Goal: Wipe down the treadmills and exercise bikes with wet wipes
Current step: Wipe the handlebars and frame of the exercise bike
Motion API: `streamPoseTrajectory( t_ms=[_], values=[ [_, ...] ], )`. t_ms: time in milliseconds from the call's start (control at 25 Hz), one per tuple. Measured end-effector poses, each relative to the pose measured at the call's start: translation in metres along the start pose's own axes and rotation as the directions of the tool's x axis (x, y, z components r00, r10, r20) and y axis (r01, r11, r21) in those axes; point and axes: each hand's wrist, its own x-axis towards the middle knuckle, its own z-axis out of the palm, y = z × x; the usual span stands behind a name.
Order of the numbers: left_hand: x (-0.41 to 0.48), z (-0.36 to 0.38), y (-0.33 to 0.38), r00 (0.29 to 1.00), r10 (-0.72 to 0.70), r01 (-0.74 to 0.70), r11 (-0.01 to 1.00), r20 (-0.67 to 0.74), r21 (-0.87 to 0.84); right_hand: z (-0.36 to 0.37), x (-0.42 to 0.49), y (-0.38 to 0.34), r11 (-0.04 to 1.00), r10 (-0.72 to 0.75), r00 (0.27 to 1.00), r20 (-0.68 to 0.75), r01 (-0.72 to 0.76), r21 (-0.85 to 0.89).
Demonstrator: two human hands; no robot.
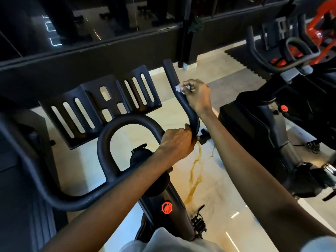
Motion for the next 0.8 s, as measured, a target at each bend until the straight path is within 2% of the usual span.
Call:
streamPoseTrajectory(
  t_ms=[120, 280, 480, 560, 720, 800],
  values=[
    [-0.001, 0.002, 0.001, 1.000, -0.008, 0.008, 1.000, -0.015, -0.004, -0.003, 0.004, 0.000, 0.994, 0.044, 0.998, 0.055, -0.049, 0.101],
    [-0.001, 0.002, 0.003, 0.999, -0.021, 0.021, 1.000, -0.026, -0.002, -0.021, -0.015, 0.019, 0.992, 0.079, 0.981, 0.178, -0.095, 0.080],
    [-0.001, 0.003, 0.010, 0.998, -0.066, 0.066, 0.998, -0.008, -0.012, 0.011, 0.020, 0.001, 0.989, -0.082, 0.996, -0.017, 0.084, 0.121],
    [0.001, 0.004, 0.010, 0.997, -0.079, 0.079, 0.997, -0.014, -0.002, 0.015, 0.023, -0.002, 0.982, -0.117, 0.993, -0.032, 0.121, 0.145],
    [0.001, 0.005, 0.010, 0.997, -0.078, 0.078, 0.997, -0.006, -0.008, -0.003, 0.015, 0.024, 0.986, -0.140, 0.980, 0.144, 0.125, 0.108],
    [0.002, 0.003, 0.009, 0.995, -0.096, 0.097, 0.993, 0.021, -0.069, -0.008, 0.017, 0.027, 0.988, -0.139, 0.975, 0.173, 0.125, 0.092]
  ],
)
